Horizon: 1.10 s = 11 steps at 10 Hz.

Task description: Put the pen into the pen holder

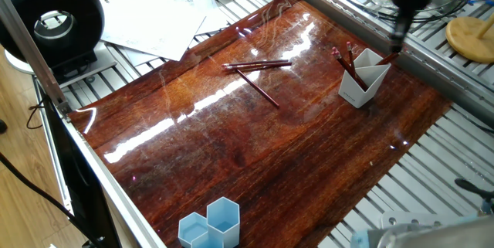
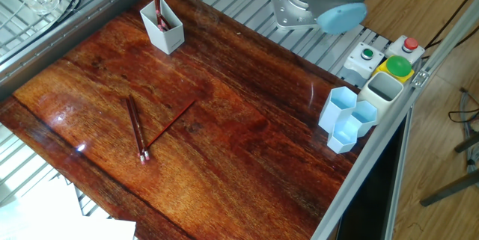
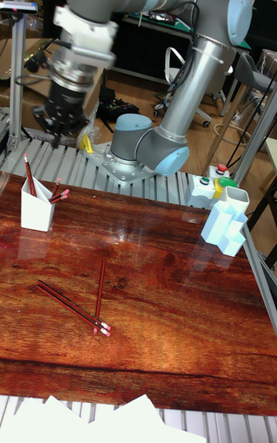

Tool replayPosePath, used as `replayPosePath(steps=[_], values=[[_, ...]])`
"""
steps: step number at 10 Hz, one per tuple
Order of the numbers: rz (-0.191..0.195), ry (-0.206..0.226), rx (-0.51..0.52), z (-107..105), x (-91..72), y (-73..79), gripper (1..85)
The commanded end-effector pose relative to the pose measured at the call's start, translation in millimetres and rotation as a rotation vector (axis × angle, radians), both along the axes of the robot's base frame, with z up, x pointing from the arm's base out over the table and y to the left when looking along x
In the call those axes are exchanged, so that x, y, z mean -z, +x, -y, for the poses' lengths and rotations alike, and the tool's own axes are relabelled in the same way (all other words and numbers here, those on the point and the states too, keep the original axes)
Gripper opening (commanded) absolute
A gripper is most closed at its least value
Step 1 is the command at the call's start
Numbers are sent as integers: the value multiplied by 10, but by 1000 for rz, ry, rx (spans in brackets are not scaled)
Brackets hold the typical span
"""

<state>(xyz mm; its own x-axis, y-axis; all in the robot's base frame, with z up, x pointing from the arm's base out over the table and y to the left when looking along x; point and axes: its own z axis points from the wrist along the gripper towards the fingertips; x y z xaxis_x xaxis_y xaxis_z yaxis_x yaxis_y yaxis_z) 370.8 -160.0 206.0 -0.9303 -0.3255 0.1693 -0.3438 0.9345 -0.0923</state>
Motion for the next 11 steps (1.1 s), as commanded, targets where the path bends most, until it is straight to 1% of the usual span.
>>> replayPosePath(steps=[1,2,3,4,5,6,8,9,10,11], values=[[-28,-16,35,-587,-138,459,10],[-6,41,31,-832,-56,651,10],[28,128,49,-1052,95,789,10],[38,111,33,-958,148,818,10],[62,110,5,-811,184,843,10],[75,115,-20,-787,192,866,10],[104,101,56,-768,194,923,10],[124,123,101,-832,196,968,10],[154,120,142,-828,196,1037,10],[162,112,157,-808,196,1053,10]])
